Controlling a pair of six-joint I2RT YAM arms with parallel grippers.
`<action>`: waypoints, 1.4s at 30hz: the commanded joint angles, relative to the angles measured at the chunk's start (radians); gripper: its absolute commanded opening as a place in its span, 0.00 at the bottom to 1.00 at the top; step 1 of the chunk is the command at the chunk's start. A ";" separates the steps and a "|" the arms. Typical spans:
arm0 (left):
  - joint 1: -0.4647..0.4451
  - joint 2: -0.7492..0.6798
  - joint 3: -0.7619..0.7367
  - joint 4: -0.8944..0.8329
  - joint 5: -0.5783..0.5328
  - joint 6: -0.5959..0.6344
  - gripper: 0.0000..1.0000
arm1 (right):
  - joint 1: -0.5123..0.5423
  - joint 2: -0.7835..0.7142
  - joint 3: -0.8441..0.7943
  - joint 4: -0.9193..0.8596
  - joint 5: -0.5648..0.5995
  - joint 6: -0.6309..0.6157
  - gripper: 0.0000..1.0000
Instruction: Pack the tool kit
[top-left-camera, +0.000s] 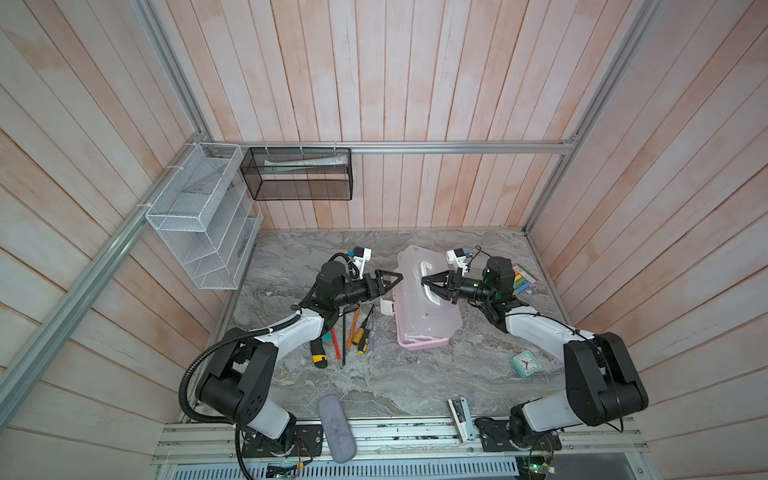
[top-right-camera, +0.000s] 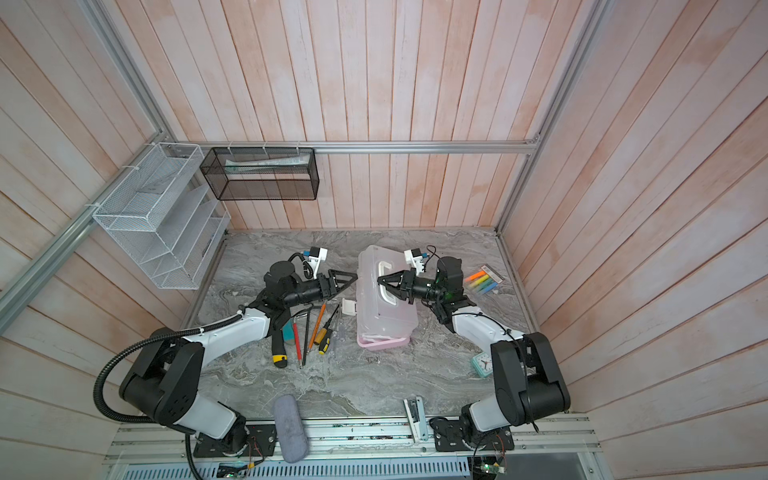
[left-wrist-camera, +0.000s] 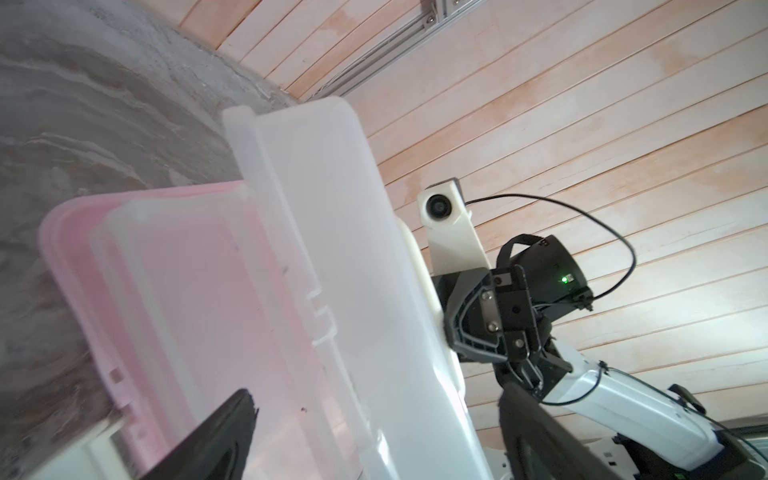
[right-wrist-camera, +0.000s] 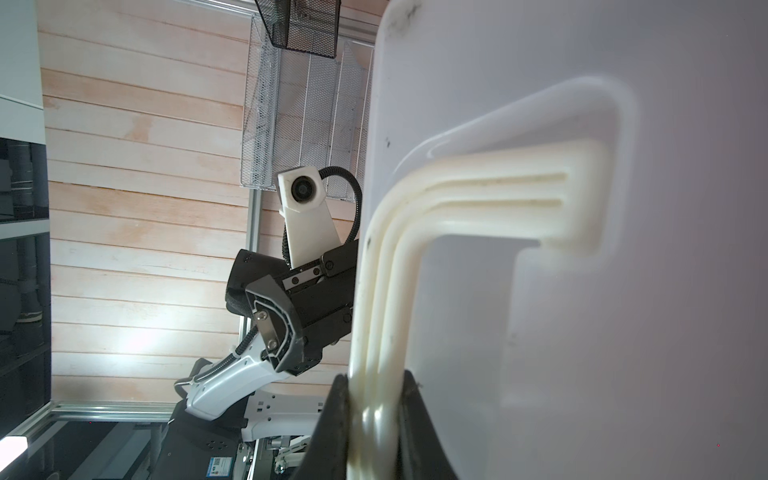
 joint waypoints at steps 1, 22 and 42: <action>-0.015 0.056 0.053 0.114 0.074 -0.056 0.94 | 0.002 -0.002 0.001 0.182 -0.047 0.030 0.00; -0.097 0.192 0.227 0.083 0.084 -0.049 0.93 | -0.020 -0.015 0.019 -0.193 0.049 -0.302 0.47; -0.219 0.465 0.651 -0.040 0.097 -0.060 0.93 | -0.325 -0.448 -0.193 -0.466 0.371 -0.339 0.60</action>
